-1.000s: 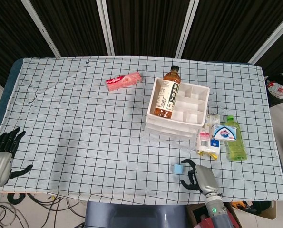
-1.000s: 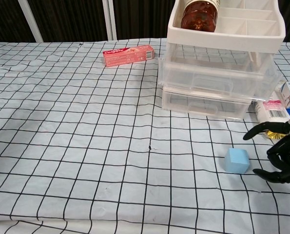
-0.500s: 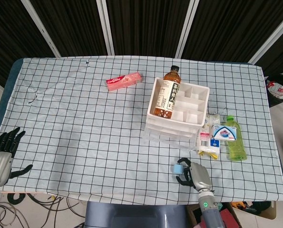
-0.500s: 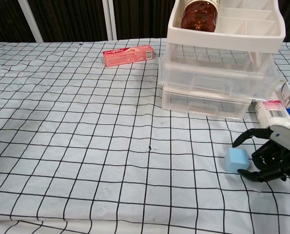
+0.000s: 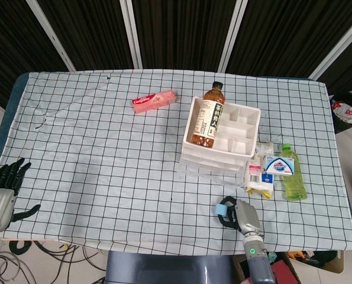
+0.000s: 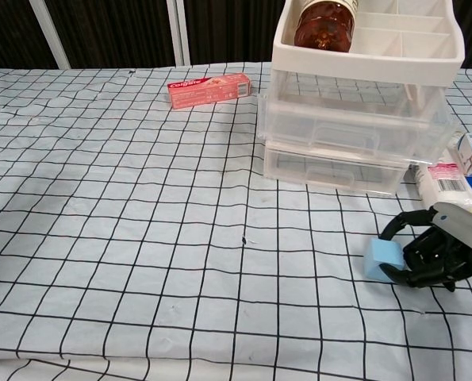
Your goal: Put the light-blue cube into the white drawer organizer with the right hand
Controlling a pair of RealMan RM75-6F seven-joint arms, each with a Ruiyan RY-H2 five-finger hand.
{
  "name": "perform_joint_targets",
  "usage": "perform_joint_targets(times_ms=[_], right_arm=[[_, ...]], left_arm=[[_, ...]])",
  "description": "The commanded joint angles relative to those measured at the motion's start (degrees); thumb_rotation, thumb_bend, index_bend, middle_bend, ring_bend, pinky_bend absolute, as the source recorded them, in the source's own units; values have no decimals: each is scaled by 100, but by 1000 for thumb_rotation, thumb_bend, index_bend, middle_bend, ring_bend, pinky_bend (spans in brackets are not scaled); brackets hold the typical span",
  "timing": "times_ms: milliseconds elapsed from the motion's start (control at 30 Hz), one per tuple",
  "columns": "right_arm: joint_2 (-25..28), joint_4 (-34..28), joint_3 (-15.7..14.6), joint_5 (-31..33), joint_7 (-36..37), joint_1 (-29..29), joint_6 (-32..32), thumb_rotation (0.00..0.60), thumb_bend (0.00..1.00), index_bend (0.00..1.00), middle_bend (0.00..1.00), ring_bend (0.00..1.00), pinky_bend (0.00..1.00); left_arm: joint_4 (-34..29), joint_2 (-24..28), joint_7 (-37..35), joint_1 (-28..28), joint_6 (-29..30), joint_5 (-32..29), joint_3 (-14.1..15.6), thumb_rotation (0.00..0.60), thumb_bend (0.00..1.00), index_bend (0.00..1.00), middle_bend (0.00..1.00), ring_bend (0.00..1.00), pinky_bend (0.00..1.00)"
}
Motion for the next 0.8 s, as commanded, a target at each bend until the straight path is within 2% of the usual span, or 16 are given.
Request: perform_joint_targets(times_ms=[33,200,500,633,800], right_arm=[[38,-80,-29,-62,43,-20,17,600,426,609,830,876,751],[411,-525,-224,-434,130,-111,95,600,427,609,830,876,751],[1958,-1893,-472,-1393,908,-492,461,600,428,610,830,876,751],[2549,-2460,-381,-1689,1340,-564,565,600,430,609,830,876,751],[2983,-2971,-33,-1828,1502,-460,647,600,430,609,830,876,751]], left_arm=[[2,0,0,1,5,2,0,600,22,0,0,0,0],[-2,8,-12,5,19,0,-7,600,22,0,0,0,0],[7,-5,20,12,43,39,9,600,22,0,0,0,0],[9,-15,42,13,49,53,15,600,22,0,0,0,0],[4,-31,82,15,57,78,28,600,22,0,0,0,0]])
